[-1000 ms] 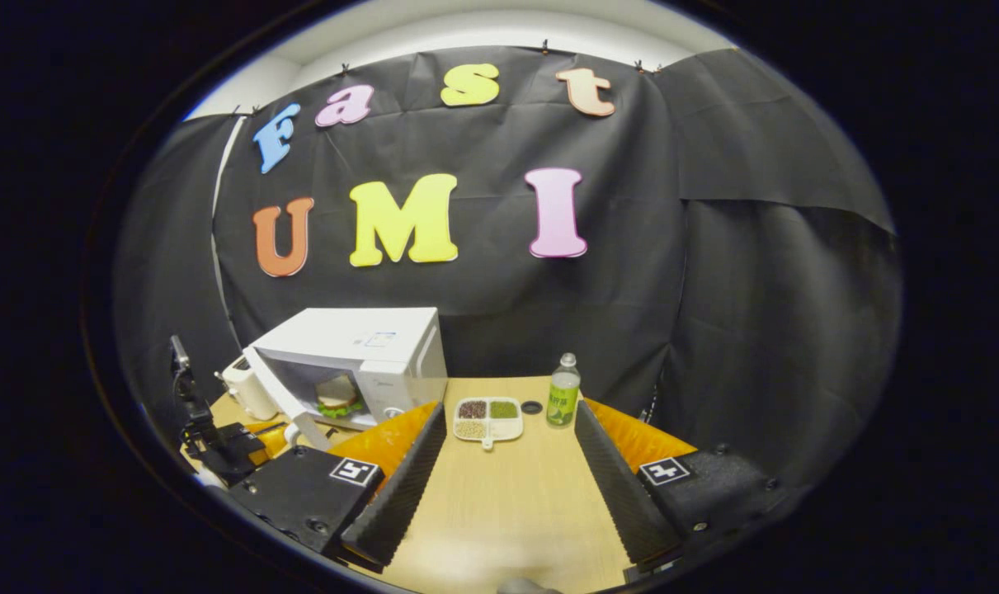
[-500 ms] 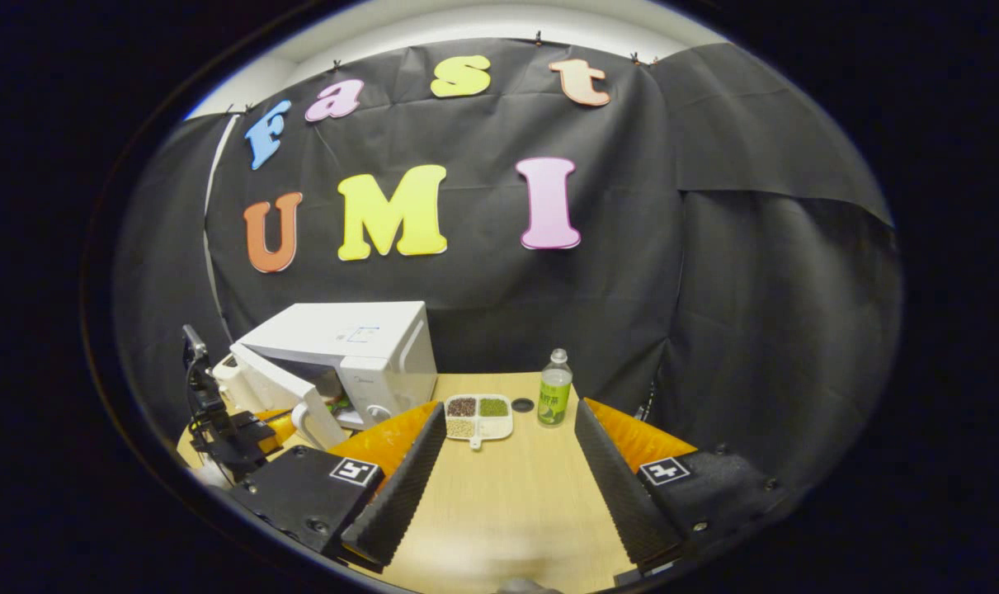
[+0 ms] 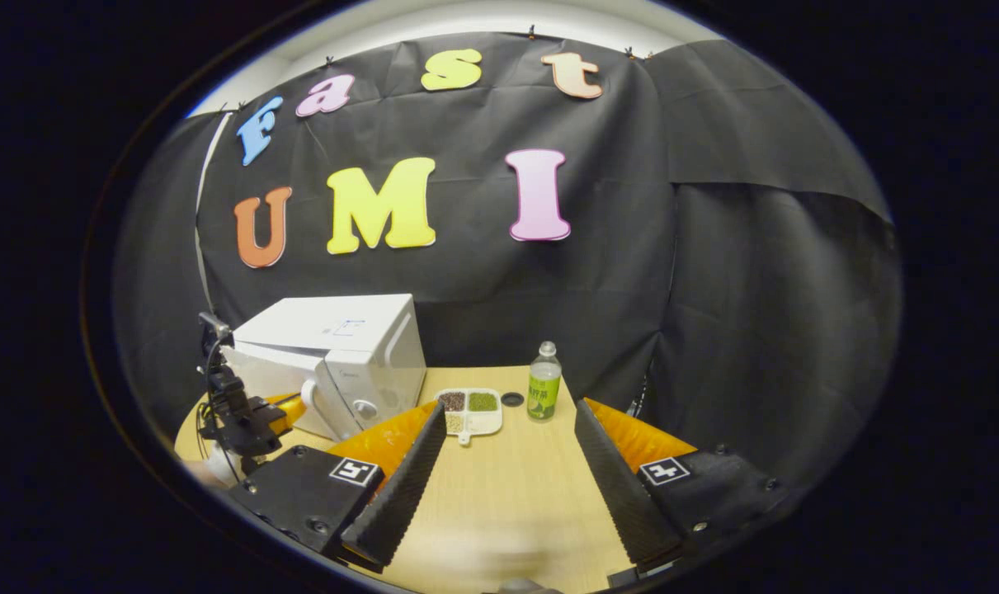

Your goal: Open the microwave oven with the left hand, put the food in, and close the microwave oven.

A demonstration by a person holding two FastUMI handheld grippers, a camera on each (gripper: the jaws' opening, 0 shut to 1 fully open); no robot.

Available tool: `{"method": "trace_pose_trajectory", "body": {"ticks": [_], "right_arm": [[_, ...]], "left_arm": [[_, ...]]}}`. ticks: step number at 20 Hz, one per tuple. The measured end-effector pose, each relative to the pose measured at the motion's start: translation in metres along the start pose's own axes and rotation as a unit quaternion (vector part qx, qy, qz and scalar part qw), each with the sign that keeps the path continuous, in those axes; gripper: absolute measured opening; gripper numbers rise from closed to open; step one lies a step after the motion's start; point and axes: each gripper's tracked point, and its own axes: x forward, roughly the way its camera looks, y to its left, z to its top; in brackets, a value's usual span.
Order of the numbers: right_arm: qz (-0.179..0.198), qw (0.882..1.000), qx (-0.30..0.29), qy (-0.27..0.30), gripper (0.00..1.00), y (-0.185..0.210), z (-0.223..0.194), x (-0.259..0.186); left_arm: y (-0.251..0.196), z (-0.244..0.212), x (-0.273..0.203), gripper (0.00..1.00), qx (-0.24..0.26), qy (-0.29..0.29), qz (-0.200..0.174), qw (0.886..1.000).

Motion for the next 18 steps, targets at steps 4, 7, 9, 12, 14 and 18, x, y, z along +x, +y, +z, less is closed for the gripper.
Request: {"method": "trace_pose_trajectory", "body": {"ticks": [4, 7, 9, 12, 14, 18], "right_arm": [[-0.001, 1.0, 0.004, 0.004, 0.92, -0.006, -0.003, 0.001], [0.0, 1.0, 0.003, 0.008, 0.92, -0.008, -0.008, 0.001], [0.001, 1.0, 0.002, 0.009, 0.92, -0.006, -0.008, 0.002], [0.008, 1.0, 0.001, 0.01, 0.92, 0.0, -0.006, 0.001], [0.018, 1.0, -0.005, 0.002, 1.0, 0.007, -0.003, 0.001], [0.052, 0.998, -0.015, -0.021, 1.0, 0.023, 0.009, 0.0]], "left_arm": [[0.0, 0.002, 0.004, 0.0, -0.003, 0.0, 0.006, 1.0], [0.0, 0.002, 0.005, 0.0, -0.001, 0.0, 0.009, 1.0], [-0.001, 0.004, 0.007, 0.0, 0.0, -0.003, 0.012, 1.0], [0.001, 0.004, 0.02, 0.0, -0.018, 0.009, 0.02, 1.0], [0.003, 0.008, 0.01, 0.0, -0.015, 0.013, 0.033, 0.999], [0.02, 0.022, -0.033, 0.7, -0.018, 0.004, 0.072, 0.997]]}}
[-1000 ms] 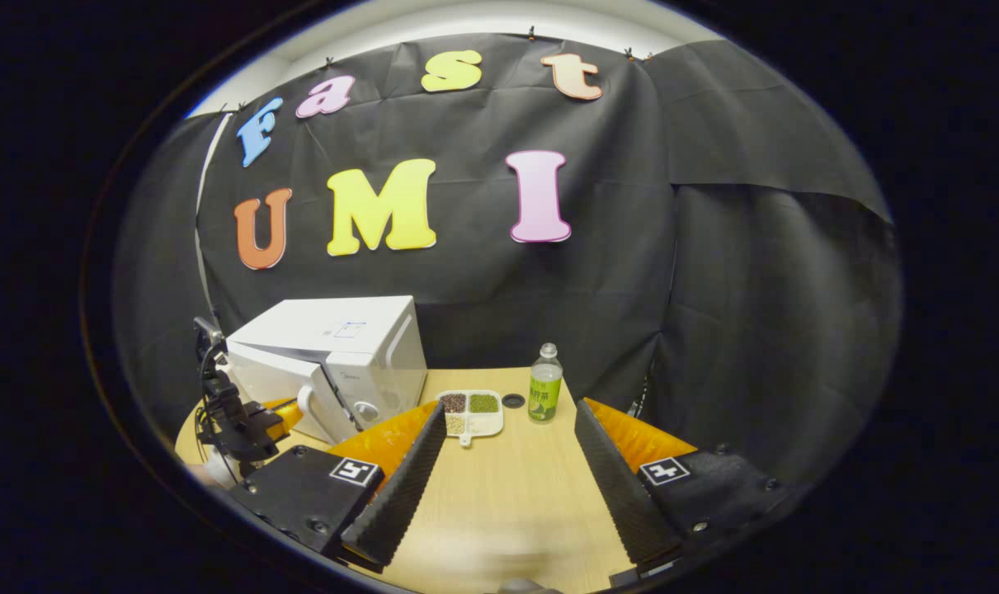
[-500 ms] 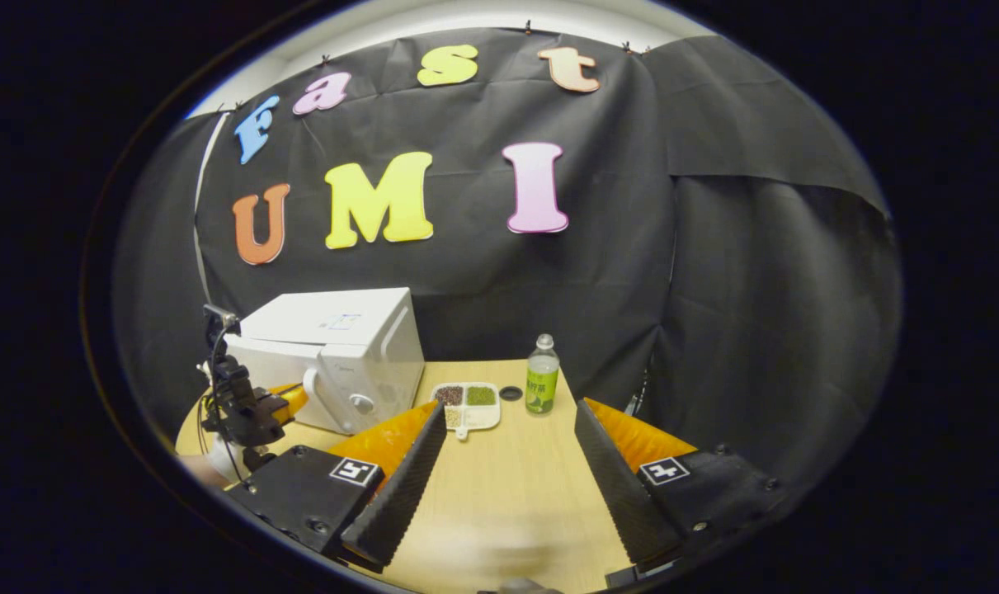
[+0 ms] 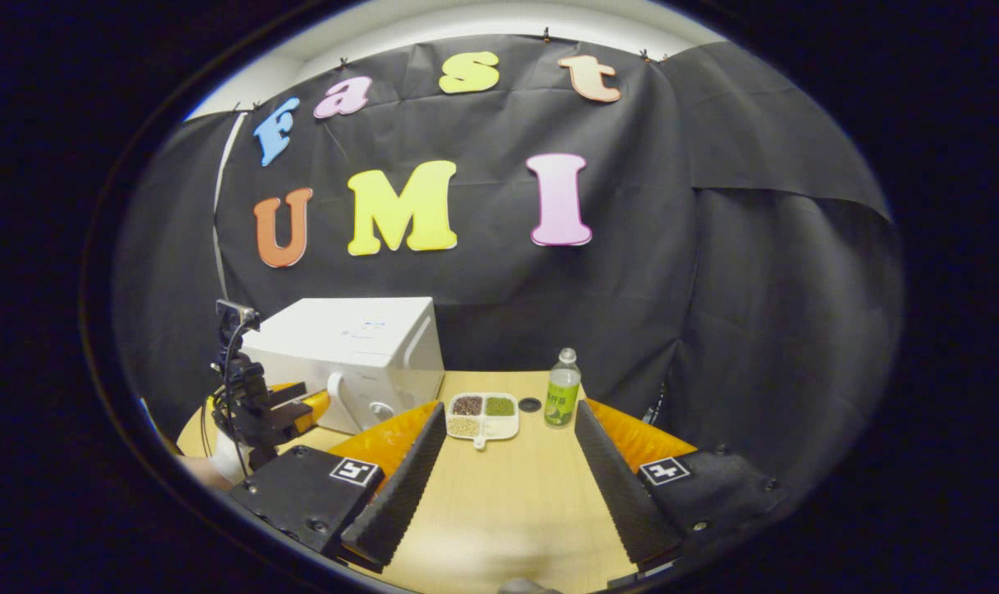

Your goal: Open the microwave oven with the left hand, put the food in, and close the microwave oven.

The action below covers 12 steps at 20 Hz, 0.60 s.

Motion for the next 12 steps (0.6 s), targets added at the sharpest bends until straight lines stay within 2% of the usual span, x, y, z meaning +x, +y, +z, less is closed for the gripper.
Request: {"method": "trace_pose_trajectory", "body": {"ticks": [1, 5, 6, 7, 8, 9, 10, 12], "right_arm": [[0.011, 1.0, -0.002, -0.007, 1.0, 0.005, 0.004, -0.001], [0.047, 0.998, -0.019, -0.035, 1.0, 0.023, 0.018, -0.006], [0.047, 0.998, -0.023, -0.042, 1.0, 0.027, 0.022, -0.01], [0.045, 0.997, -0.026, -0.049, 0.92, 0.03, 0.027, -0.015], [0.039, 0.997, -0.026, -0.056, 1.0, 0.033, 0.031, -0.02], [0.035, 0.997, -0.022, -0.061, 1.0, 0.037, 0.036, -0.027], [0.03, 0.997, -0.019, -0.067, 0.92, 0.04, 0.039, -0.036], [0.018, 0.996, -0.015, -0.083, 0.92, 0.047, 0.045, -0.049]], "left_arm": [[0.002, 0.003, -0.017, 0.98, -0.008, -0.003, 0.001, 1.0], [0.026, 0.034, -0.077, 0.96, 0.006, -0.032, 0.033, 0.999], [0.03, 0.043, -0.092, 0.96, 0.003, -0.042, 0.033, 0.999], [0.032, 0.05, -0.106, 0.96, 0.001, -0.049, 0.028, 0.998], [0.036, 0.058, -0.12, 0.96, 0.0, -0.056, 0.025, 0.998], [0.042, 0.064, -0.134, 0.96, 0.001, -0.062, 0.026, 0.998], [0.046, 0.069, -0.146, 0.96, 0.0, -0.062, 0.023, 0.998], [0.054, 0.085, -0.167, 0.96, -0.003, -0.082, 0.017, 0.996]]}}
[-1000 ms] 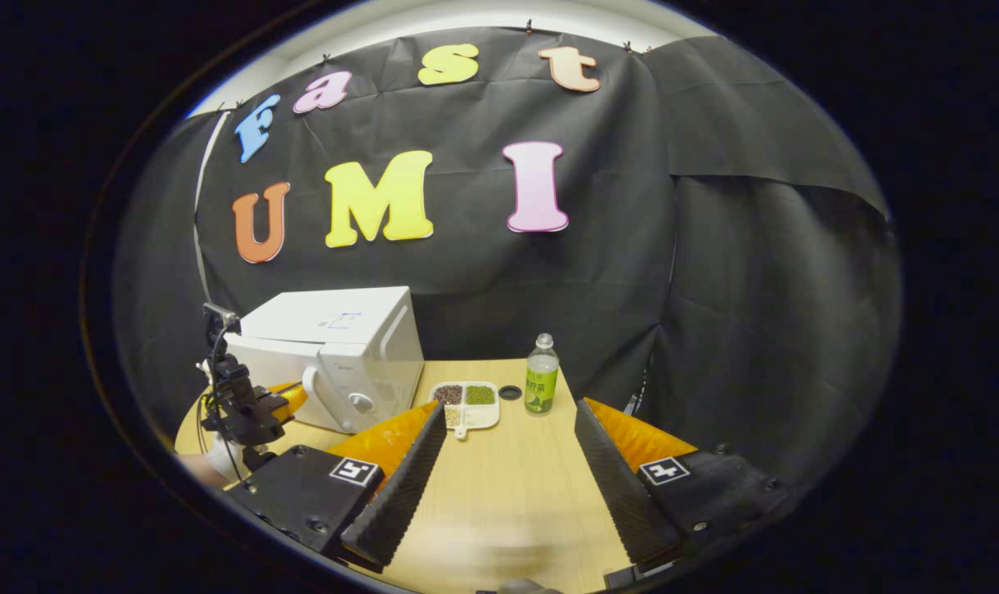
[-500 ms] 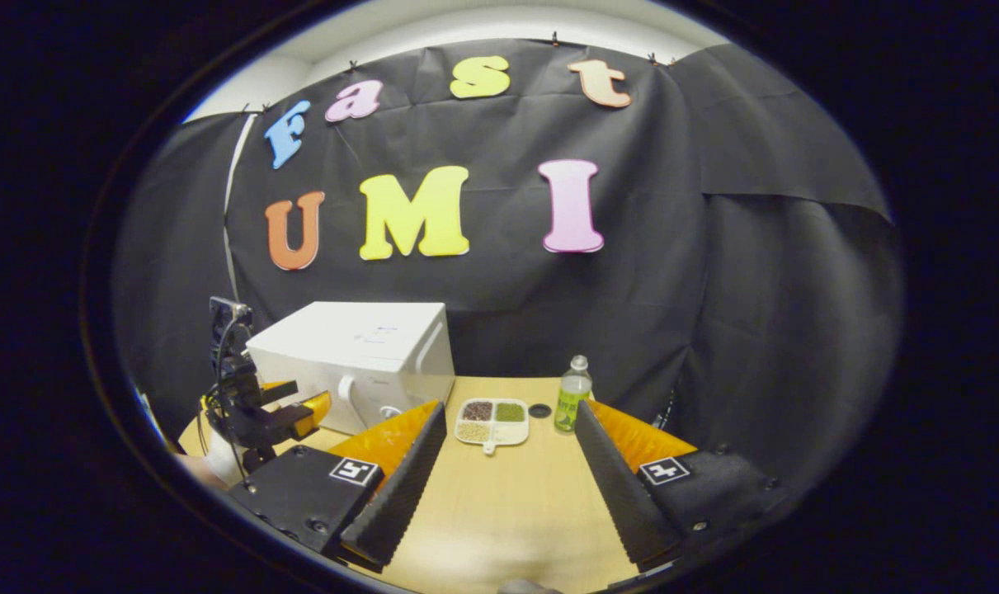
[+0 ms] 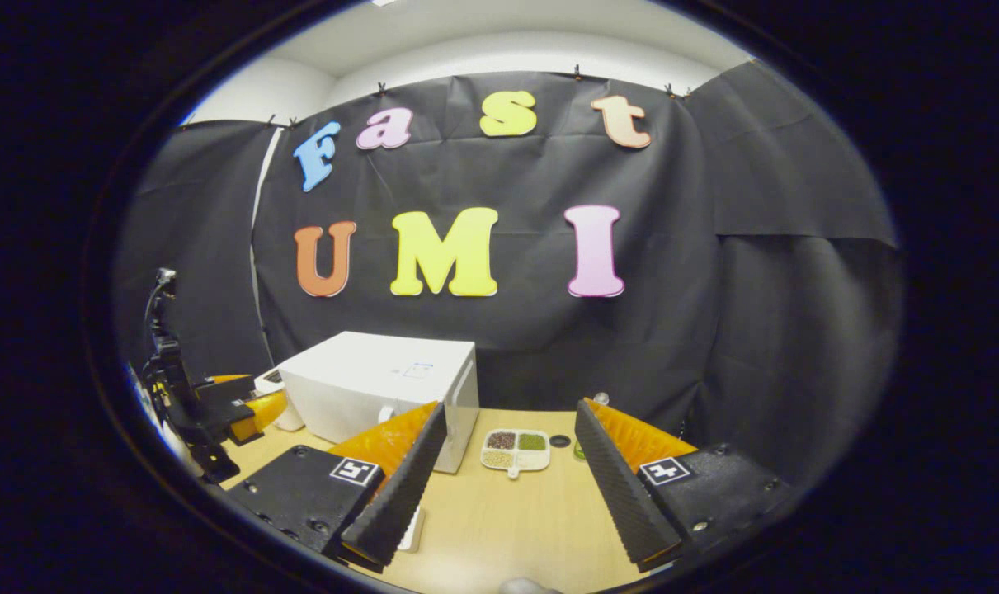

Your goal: Open the microwave oven with the left hand, put the food in, and close the microwave oven.

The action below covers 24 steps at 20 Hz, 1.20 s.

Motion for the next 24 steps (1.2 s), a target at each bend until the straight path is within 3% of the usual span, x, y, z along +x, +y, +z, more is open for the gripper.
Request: {"method": "trace_pose_trajectory", "body": {"ticks": [1, 9, 10, 12, 21, 22, 23, 24], "right_arm": [[-0.006, 1.0, 0.001, -0.007, 1.0, 0.003, 0.003, -0.007], [-0.038, 0.999, 0.011, -0.036, 1.0, 0.03, 0.007, -0.056], [-0.039, 0.999, 0.012, -0.034, 1.0, 0.034, 0.004, -0.059], [-0.04, 0.998, 0.018, -0.034, 1.0, 0.04, 0.003, -0.067], [-0.041, 0.997, 0.023, -0.057, 0.99, 0.063, 0.024, -0.081], [-0.04, 0.997, 0.021, -0.058, 0.92, 0.065, 0.026, -0.082], [-0.04, 0.997, 0.021, -0.061, 0.92, 0.065, 0.029, -0.083], [-0.04, 0.997, 0.019, -0.065, 0.99, 0.068, 0.032, -0.084]], "left_arm": [[0.006, 0.009, -0.012, 0.96, 0.0, -0.01, 0.001, 1.0], [0.047, 0.057, -0.084, 0.96, 0.01, -0.055, 0.003, 0.998], [0.052, 0.063, -0.091, 1.0, 0.009, -0.06, 0.007, 0.998], [0.061, 0.073, -0.106, 0.96, 0.004, -0.07, 0.018, 0.997], [0.08, 0.094, -0.135, 0.96, 0.006, -0.095, 0.032, 0.995], [0.079, 0.096, -0.137, 0.96, 0.001, -0.098, 0.029, 0.995], [0.078, 0.099, -0.137, 0.96, 0.0, -0.1, 0.026, 0.995], [0.08, 0.099, -0.138, 1.0, 0.0, -0.099, 0.027, 0.995]]}}
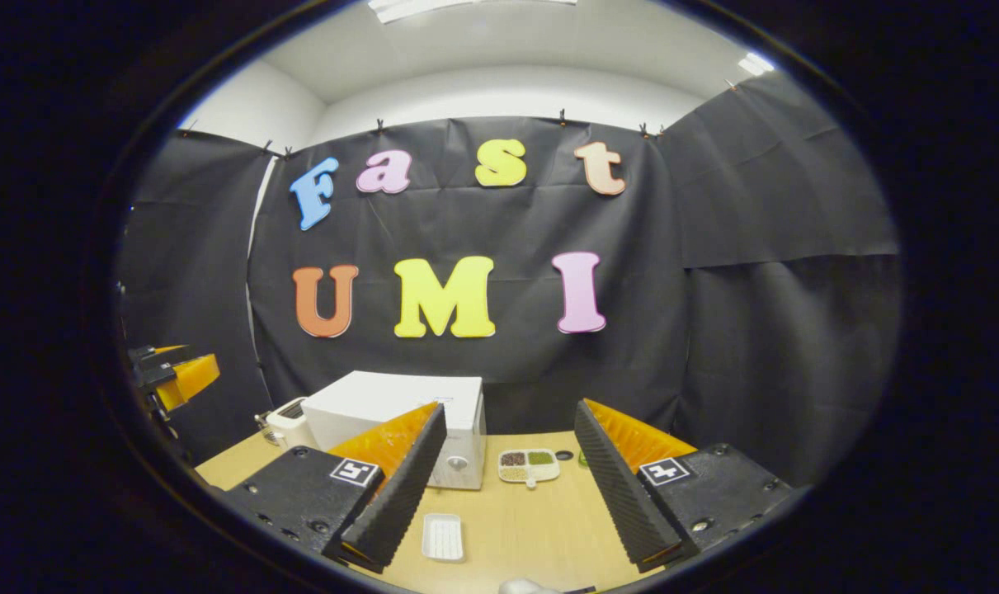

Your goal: Open the microwave oven with the left hand, put the food in, and close the microwave oven.

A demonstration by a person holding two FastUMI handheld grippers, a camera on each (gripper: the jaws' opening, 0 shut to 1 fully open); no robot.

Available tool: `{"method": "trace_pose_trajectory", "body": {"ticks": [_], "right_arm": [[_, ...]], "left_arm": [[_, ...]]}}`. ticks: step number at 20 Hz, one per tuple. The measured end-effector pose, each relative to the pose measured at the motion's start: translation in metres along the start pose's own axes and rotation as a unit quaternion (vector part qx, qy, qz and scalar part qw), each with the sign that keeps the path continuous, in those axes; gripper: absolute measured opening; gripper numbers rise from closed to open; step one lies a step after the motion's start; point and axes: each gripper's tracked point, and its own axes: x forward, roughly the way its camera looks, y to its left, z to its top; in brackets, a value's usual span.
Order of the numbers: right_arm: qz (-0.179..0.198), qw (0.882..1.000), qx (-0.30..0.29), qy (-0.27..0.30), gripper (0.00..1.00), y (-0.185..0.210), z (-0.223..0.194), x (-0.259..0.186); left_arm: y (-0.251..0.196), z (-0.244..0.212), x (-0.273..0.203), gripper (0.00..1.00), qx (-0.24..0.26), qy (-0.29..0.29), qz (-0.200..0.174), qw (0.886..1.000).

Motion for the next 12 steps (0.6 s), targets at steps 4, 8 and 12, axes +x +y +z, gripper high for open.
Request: {"method": "trace_pose_trajectory", "body": {"ticks": [4, 8, 12], "right_arm": [[0.0, 1.0, -0.001, -0.004, 0.92, 0.0, 0.005, 0.002], [-0.001, 1.0, 0.002, -0.007, 0.92, -0.001, 0.008, 0.004], [0.003, 1.0, -0.006, -0.012, 0.92, 0.003, 0.014, 0.007]], "left_arm": [[0.002, 0.006, -0.002, 0.96, -0.001, -0.009, -0.001, 1.0], [0.006, 0.008, -0.001, 0.96, 0.0, -0.008, 0.002, 1.0], [0.008, 0.011, 0.0, 0.96, -0.005, -0.01, 0.002, 1.0]]}}
